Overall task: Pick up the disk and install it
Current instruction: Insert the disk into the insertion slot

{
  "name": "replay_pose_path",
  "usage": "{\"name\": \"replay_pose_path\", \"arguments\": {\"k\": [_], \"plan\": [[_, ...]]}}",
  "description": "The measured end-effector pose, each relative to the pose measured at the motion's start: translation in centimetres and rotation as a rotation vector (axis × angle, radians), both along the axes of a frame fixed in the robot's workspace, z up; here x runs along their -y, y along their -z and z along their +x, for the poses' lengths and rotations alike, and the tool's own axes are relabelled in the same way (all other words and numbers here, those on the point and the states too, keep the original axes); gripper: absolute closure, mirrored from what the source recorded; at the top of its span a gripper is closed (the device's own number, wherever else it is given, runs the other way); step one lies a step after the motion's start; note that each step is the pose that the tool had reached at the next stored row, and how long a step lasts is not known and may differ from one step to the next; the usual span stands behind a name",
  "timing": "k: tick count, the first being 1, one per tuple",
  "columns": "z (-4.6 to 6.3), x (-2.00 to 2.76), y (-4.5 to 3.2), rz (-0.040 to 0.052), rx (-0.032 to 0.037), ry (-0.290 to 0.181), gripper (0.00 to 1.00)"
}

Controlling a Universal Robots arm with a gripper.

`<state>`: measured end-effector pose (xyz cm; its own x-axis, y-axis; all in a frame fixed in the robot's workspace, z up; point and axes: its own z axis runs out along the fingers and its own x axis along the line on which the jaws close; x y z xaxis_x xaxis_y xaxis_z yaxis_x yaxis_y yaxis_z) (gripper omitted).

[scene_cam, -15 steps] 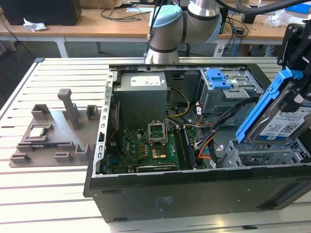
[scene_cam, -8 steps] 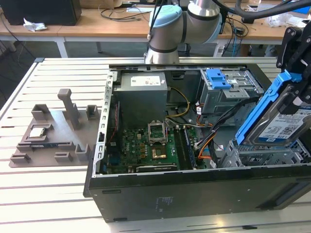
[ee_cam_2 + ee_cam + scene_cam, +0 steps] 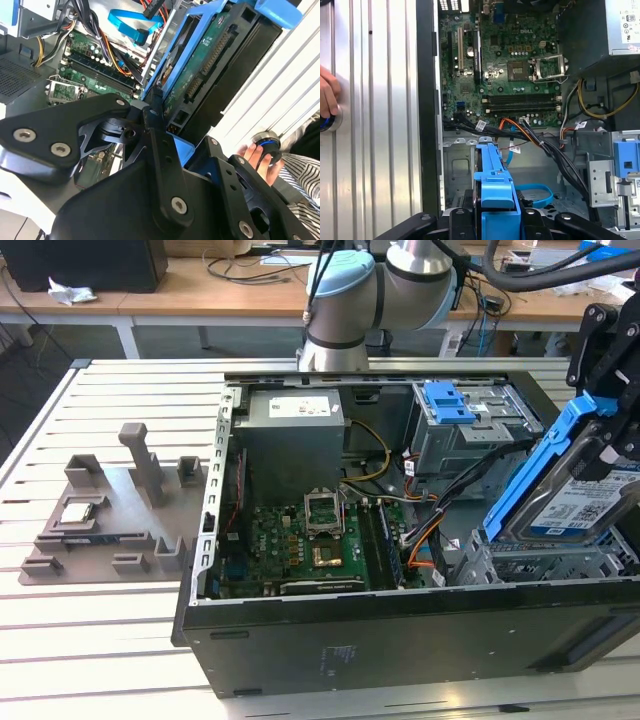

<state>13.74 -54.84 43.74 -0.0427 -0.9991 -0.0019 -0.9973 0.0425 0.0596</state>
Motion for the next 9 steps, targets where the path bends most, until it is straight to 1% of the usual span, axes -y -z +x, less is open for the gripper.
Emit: {"name": "replay_pose_path", "arguments": {"k": [9], "plan": [[0.0, 0.0, 0.54, 0.0009, 0.0, 0.0, 0.63]]}}
